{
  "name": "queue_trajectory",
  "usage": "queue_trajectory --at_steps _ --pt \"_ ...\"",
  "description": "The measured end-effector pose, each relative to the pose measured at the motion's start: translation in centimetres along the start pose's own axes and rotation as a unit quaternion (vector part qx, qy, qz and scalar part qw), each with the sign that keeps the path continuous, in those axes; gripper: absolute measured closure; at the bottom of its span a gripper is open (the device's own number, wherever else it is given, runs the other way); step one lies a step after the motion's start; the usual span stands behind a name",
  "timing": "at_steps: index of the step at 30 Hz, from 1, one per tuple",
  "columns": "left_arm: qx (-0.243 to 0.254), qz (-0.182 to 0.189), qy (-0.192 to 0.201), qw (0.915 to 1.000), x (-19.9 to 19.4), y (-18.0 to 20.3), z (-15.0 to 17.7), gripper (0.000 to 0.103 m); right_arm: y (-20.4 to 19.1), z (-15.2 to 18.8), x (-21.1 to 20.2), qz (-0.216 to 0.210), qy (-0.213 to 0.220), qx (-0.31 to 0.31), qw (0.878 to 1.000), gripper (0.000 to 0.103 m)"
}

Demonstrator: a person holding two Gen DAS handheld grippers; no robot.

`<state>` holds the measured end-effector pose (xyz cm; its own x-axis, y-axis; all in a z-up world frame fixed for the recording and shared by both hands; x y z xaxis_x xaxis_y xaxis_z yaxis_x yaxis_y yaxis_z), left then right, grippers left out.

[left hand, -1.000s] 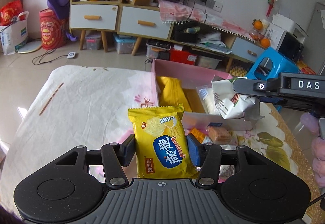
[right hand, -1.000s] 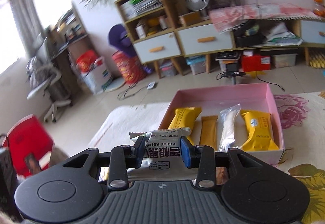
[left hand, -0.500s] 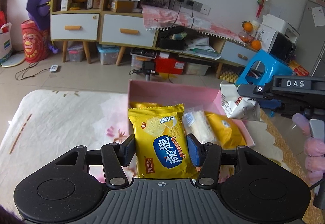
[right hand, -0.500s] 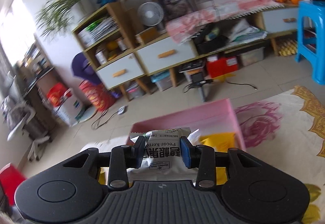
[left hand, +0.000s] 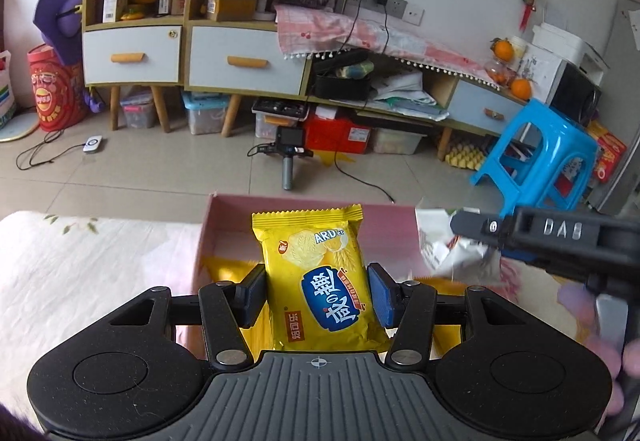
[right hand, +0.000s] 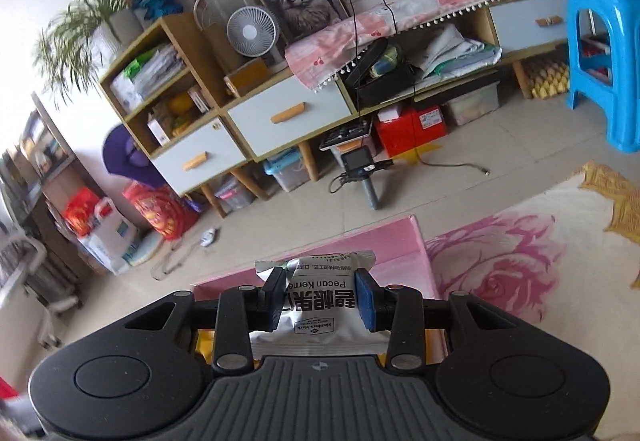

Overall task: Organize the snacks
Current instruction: 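Open both tools to drop the biscuit pack and pecan packet into the box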

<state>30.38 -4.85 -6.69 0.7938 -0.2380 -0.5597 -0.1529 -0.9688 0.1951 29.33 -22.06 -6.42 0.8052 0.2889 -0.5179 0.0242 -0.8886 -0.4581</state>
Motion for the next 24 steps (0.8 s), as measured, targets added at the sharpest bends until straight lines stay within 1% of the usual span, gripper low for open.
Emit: queue_trajectory --at_steps 2,6,10,14,18,19,20,22,24 --pt "0.007 -0.005 0.001 1.0 0.8 0.2 -0.1 0.052 0.4 -0.2 0.4 0.008 0.003 -0.009 1.0 0.075" --pt "0.02 -0.013 -0.004 0.9997 2.0 0.5 -0.2 0.052 0.9 -0.3 1.0 0.009 0.002 -0.005 1.0 0.075" --pt "0.027 -0.016 -0.006 0.9995 2.6 0.6 0.0 0.052 1.1 -0.1 1.5 0.012 -0.005 -0.007 1.0 0.075" --pt "0.05 -0.016 -0.008 0.9986 2.9 1.0 0.2 0.052 1.4 -0.1 1.6 0.016 -0.008 -0.002 1.0 0.074" --pt "0.069 -0.017 -0.008 0.9975 2.8 1.3 0.2 0.05 1.6 -0.2 1.4 0.016 -0.007 0.002 1.0 0.069" --pt "0.071 -0.015 -0.009 0.9973 2.8 1.4 0.2 0.044 1.6 -0.2 1.4 0.015 -0.008 0.004 1.0 0.065" --pt "0.072 -0.013 -0.008 0.9972 2.7 1.4 0.2 0.039 1.5 -0.2 1.4 0.014 -0.009 0.006 1.0 0.063" --pt "0.073 -0.011 -0.007 0.9972 2.4 1.4 0.1 0.038 1.5 -0.3 1.3 0.015 -0.008 0.007 1.0 0.056" --pt "0.069 -0.011 -0.007 0.9975 2.1 1.3 0.0 0.034 1.5 -0.3 1.1 0.017 -0.007 0.007 1.0 0.052"
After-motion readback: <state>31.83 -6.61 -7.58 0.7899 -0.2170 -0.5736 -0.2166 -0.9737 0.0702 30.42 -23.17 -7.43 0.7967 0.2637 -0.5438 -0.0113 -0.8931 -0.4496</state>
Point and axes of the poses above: each gripper's, at about its wrist camera, not at the fingertips, and x roughly the way its jaws point, y to its right, z to its underside, the point moved 8 cm from there along x, roughly the way its jaws point, and after that the axes turned 4 degrees about y, right-handed, at the moved point
